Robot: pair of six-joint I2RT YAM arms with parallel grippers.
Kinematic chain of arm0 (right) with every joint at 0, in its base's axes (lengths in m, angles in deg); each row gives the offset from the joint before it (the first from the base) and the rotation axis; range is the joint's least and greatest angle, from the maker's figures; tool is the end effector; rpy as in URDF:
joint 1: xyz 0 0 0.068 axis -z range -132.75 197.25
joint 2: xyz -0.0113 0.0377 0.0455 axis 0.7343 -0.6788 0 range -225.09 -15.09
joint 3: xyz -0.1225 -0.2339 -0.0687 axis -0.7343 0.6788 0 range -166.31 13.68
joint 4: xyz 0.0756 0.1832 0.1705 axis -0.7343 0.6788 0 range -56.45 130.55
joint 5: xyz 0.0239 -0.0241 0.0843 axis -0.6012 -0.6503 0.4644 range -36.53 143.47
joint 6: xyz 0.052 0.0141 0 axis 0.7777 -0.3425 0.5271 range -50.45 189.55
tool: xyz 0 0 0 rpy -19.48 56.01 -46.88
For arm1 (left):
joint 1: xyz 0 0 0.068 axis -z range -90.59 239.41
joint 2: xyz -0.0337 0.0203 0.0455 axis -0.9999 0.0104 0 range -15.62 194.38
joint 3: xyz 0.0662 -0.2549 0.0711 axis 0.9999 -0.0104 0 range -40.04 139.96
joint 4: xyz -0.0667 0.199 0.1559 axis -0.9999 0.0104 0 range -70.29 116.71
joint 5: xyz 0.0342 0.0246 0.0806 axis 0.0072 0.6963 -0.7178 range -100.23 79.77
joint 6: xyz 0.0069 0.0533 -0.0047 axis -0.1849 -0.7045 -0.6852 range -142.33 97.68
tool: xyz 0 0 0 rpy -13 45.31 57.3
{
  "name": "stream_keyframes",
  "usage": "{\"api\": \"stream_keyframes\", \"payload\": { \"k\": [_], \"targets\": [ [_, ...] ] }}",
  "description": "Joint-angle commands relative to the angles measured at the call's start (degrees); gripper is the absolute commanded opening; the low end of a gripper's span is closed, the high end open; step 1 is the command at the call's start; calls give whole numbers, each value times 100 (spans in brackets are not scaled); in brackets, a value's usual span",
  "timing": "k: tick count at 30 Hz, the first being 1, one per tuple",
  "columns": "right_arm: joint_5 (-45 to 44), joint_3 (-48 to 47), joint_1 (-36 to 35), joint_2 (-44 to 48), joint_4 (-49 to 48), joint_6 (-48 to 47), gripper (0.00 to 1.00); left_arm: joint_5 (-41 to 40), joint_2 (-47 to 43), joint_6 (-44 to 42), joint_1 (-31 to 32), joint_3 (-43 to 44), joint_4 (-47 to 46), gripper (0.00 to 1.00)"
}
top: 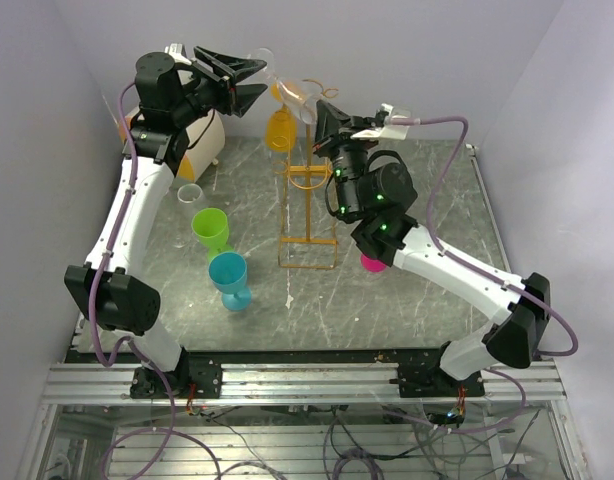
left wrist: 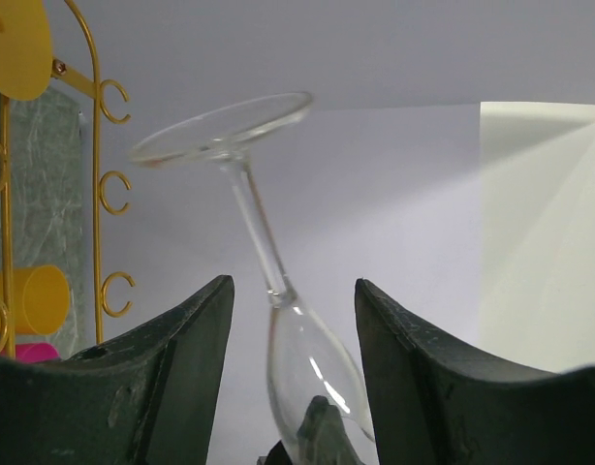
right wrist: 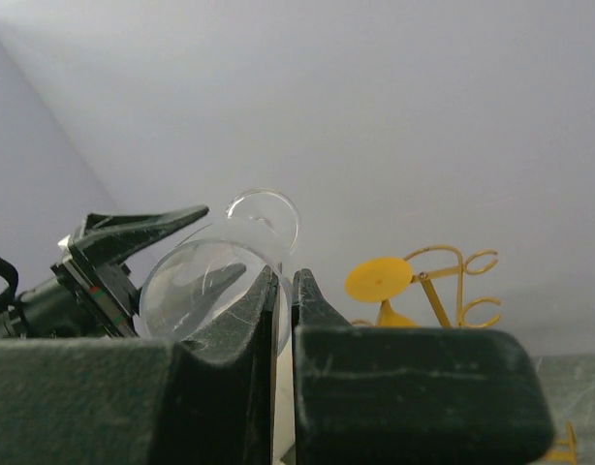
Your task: Place the wine glass upside down on the wine glass rack
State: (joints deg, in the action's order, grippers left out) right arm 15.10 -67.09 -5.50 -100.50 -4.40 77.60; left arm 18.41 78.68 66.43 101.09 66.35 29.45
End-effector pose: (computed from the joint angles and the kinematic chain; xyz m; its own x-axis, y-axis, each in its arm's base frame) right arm 0.2192 0.2517 0.4726 0.2857 0.5572 -0.7797 -0.3535 0.8175 0.4547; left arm 0.3608 -0.0922 0.4909 -0.6456 -0.7625 -0.0414 0.0542 0.0083 -0.9985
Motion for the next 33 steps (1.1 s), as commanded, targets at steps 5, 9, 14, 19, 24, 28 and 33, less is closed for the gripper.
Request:
{"api": "stream_keyframes", "payload": {
  "k": [5,9,14,19,24,28,33],
  "targets": [
    [53,-403,-89,-162,-463,-184,0,-47,15,-58,7,-5,-18,62],
    [178,-559,-111,-268,-270,-143,0,-8,43,20,27,-52,-105,61],
    [265,-628,-145,-380,-199,-44,0,-17,32,10,45,-69,-81,60],
    [355,-756,-179,-490,-36,38,0,-67,40,-49,62,-38,43,57],
    [296,-793,-267,-542,-10,-59,0,-84,62,-96,62,56,-4,32],
    [181,-795,-354,-562,-19,-193,0,-72,37,-145,62,53,-73,7],
    [369,-757,-404,-530,176,-200,0,-6,21,-496,47,43,-267,7]
  ]
}}
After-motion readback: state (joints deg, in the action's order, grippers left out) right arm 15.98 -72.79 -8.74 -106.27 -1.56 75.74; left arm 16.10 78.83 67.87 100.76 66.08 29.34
